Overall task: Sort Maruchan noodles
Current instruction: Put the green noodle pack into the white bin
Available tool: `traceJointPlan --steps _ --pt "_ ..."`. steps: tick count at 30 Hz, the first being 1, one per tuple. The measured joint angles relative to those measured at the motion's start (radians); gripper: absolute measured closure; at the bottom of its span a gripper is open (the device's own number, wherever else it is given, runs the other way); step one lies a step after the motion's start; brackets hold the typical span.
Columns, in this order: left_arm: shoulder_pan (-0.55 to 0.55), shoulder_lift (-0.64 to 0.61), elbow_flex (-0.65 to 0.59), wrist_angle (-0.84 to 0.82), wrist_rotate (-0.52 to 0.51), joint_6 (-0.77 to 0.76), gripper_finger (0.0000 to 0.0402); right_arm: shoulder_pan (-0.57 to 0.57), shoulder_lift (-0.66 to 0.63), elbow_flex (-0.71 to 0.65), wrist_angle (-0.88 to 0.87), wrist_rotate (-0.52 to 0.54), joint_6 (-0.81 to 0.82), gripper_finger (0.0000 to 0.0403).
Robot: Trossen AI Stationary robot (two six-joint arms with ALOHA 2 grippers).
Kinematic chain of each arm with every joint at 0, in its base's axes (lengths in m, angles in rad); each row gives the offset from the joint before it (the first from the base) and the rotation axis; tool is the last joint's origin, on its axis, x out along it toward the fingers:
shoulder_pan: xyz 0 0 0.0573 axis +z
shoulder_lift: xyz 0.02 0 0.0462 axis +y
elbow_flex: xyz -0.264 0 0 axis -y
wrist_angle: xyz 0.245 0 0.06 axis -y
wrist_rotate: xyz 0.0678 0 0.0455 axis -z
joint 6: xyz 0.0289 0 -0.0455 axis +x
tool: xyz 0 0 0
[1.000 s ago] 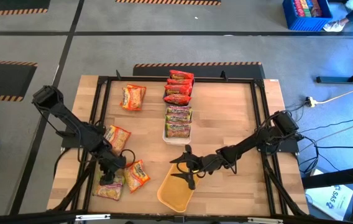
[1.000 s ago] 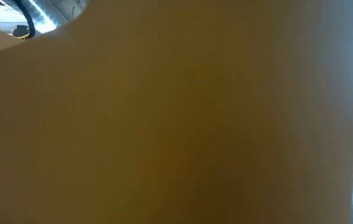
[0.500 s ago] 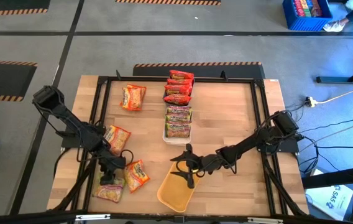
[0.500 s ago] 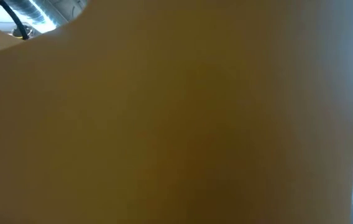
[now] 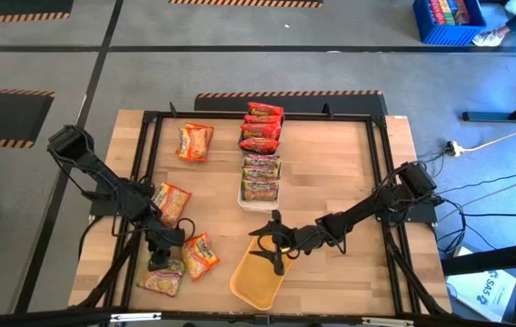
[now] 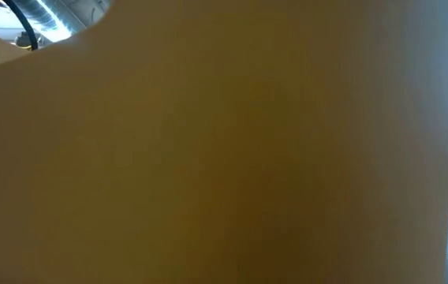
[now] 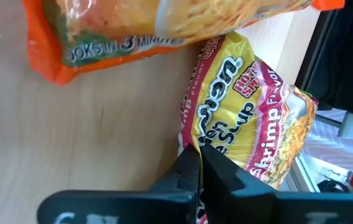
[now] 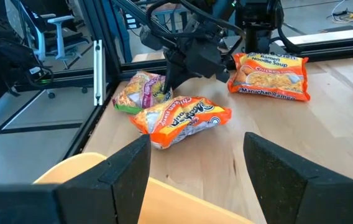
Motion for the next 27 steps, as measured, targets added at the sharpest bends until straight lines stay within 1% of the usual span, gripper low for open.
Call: traceJointPlan --steps 4,6,9,12,15,19,24,27 --pt "0.0 0.0 0.041 -0.005 -0.013 -0.016 0.0401 0.0 0.0 0.0 0.003 -0.004 0.0 0.0164" --pt "-0.002 0.0 0.079 -0.029 -0.027 -0.018 0.0401 0.0 0.0 0.0 0.013 -0.025 0.0 0.0164" --pt "-0.017 -0.001 0.146 -0.12 -0.098 -0.012 0.0401 0.0 0.0 0.007 0.008 -0.042 0.001 0.0164" --pt "-0.032 -0.001 0.217 -0.21 -0.144 -0.01 0.0401 0.0 0.0 0.028 -0.001 -0.047 0.0 0.0164" --pt "-0.051 -0.001 0.283 -0.296 -0.233 0.006 0.0401 0.0 0.0 0.057 -0.005 -0.047 -0.003 0.0164" --pt "-0.078 -0.001 0.356 -0.377 -0.368 0.01 0.0401 -0.007 0.0 0.103 -0.061 -0.048 -0.018 0.0164" --pt "-0.107 -0.001 0.404 -0.383 -0.522 0.037 0.0401 -0.025 0.0 0.16 -0.122 -0.032 -0.005 0.0164" --pt "-0.116 -0.001 0.422 -0.377 -0.617 0.073 0.0401 -0.047 0.0 0.189 -0.16 -0.093 0.043 0.0155"
